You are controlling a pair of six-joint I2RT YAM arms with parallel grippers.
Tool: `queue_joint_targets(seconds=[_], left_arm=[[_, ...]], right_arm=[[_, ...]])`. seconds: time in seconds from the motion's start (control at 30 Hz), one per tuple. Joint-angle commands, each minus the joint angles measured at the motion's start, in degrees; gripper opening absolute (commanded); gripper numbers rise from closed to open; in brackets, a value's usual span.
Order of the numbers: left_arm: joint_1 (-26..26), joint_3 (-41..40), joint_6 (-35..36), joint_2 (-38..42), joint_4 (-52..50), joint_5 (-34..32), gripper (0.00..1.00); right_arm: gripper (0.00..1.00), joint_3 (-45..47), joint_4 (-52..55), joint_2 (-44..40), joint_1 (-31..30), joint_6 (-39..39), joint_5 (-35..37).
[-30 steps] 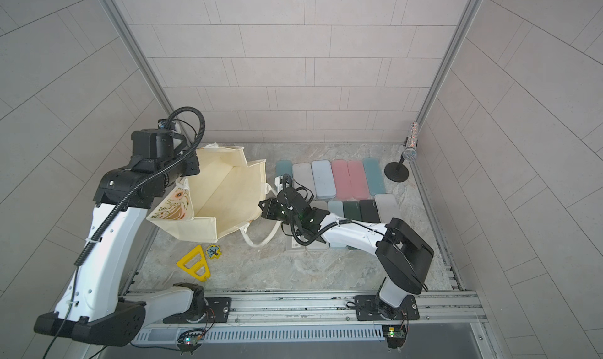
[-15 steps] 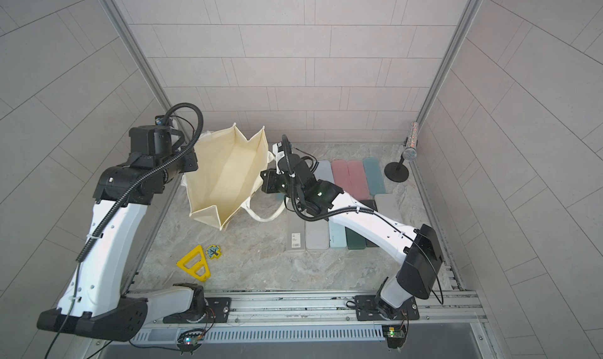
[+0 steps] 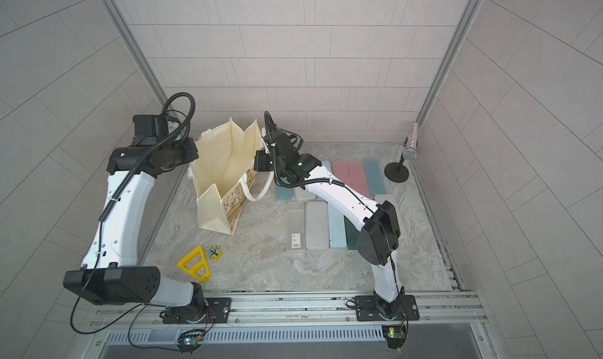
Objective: Take out the pencil case from the canvas bag
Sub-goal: Place the canvas bag at the center of the board.
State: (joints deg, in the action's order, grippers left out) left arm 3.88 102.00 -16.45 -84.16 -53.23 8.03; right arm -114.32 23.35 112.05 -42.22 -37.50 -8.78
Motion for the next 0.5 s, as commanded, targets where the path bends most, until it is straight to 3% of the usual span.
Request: queue_joint_targets(seconds=[0.0, 0.47], left_arm=[[0.7, 3.3, -1.4, -1.6, 0.4, 3.6, 0.00], [0.8, 6.3, -4.9, -11.0, 3.2, 9.7, 0.00]], right_arm=[[0.00, -7.2, 2.6, 1.6, 1.9, 1.6, 1.3], [0.00, -31.8, 10.9, 19.2, 8.8, 0.0, -3.5]])
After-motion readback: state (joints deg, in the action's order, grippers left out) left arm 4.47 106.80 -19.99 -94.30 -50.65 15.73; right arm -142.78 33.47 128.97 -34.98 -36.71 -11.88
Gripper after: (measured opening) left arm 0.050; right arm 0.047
